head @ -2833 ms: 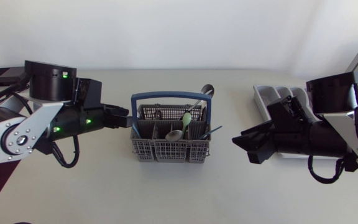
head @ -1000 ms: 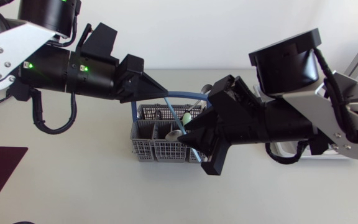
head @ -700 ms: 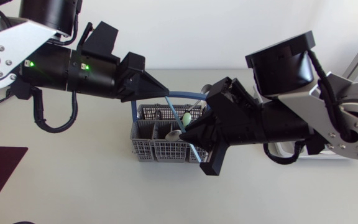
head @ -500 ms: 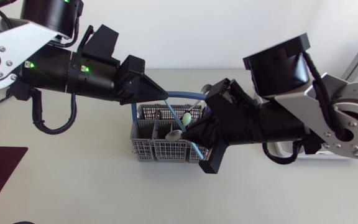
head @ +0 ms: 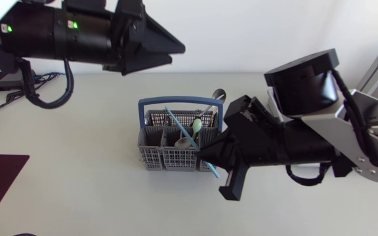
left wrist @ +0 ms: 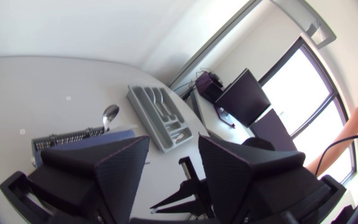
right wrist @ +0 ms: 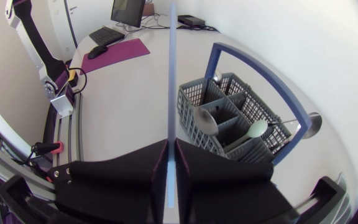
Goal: Sort the cutlery from the basket into the organizer compartments.
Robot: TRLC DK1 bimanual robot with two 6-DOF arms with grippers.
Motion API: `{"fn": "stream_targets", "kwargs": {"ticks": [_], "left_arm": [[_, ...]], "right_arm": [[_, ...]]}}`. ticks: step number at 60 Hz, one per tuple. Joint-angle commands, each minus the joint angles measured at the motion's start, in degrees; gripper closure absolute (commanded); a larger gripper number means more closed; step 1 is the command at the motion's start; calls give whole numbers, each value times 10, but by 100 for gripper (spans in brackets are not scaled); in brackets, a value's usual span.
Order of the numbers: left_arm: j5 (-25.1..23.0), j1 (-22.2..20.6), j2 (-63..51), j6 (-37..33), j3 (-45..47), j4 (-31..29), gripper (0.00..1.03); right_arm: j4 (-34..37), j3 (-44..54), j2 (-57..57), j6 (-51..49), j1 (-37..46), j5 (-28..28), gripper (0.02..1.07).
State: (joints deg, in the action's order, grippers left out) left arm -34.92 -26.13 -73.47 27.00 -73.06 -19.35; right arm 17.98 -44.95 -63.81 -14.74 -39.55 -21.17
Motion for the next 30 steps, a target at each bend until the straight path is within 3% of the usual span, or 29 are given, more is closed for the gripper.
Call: {"fn": "stream_targets", "kwargs": {"ticks": [1,11,23,30], "left_arm": [[-3,13,16,29,-21,19,41],[47,11,24,3,-17,34,41],[159,-59,-6,-103,20,37,41],[200,-96,-38,-149,24,35,42]], "right_arm": [[16,23,35,8,23,3,101],[70,33,120,-15,127,-16,101],[92,38,147,-56,314,-66,101],[78,39,118,-75,403,-84,101]]}}
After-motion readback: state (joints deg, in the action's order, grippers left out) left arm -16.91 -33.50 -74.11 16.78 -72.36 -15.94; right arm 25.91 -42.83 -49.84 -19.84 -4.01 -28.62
